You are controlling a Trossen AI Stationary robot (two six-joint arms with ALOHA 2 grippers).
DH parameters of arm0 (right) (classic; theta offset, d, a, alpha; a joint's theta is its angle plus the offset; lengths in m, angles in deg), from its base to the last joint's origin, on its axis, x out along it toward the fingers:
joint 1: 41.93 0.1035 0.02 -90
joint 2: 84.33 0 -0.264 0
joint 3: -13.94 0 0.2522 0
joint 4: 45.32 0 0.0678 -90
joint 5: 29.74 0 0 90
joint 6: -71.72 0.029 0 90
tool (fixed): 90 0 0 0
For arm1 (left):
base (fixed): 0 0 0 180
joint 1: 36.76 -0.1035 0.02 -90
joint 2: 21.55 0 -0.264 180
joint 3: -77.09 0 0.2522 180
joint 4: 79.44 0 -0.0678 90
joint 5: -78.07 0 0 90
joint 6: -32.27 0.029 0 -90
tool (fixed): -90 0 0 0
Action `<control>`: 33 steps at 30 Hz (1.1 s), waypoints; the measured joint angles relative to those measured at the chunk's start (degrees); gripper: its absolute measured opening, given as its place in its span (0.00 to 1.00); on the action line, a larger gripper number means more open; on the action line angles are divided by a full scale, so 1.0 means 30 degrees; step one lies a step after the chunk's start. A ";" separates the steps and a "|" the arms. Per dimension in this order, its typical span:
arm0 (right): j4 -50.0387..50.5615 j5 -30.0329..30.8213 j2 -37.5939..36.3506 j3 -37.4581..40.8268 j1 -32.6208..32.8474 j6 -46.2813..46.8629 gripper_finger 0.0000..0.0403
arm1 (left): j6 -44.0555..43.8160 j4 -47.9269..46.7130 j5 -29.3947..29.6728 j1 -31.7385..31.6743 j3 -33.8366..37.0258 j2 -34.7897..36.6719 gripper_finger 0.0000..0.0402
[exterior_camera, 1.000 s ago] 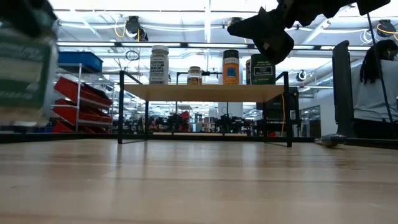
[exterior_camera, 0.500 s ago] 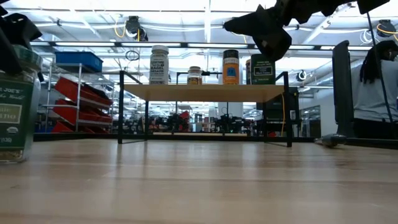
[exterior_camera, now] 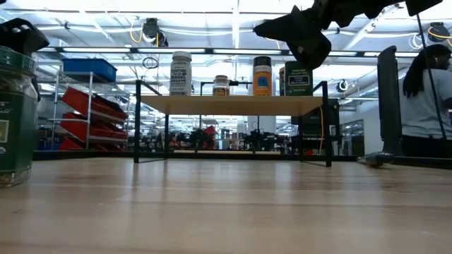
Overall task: Shelf spices
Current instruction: Remove the rectangular black seasoning bottle from the shelf
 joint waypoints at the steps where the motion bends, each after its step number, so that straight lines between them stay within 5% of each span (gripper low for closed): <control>1: -0.0003 -0.0003 0.0000 0.0000 0.0000 -0.0048 0.52 | 0.0000 -0.0007 -0.0011 0.0000 0.0000 0.0029 0.72; 17: 0.0746 0.0406 -0.1317 -0.0106 -0.0029 -0.1846 0.52 | -0.0076 -0.0704 0.0197 -0.0174 -0.0015 0.2552 0.72; 20: 0.2774 0.0986 -0.2605 -0.0811 -0.0029 -0.2452 0.52 | -0.0116 -0.0928 0.0412 -0.0485 -0.0015 0.3184 0.72; 26: 1.1440 0.5266 -0.5185 -0.3657 -0.0044 -0.2722 0.52 | 0.0049 -0.1171 0.1033 -0.1365 -0.0034 0.4117 0.72; 33: 1.7790 0.5373 -0.7438 -0.6254 -0.1760 -0.5080 0.52 | 0.0070 -0.3492 0.1592 -0.2939 -0.0643 0.5345 0.72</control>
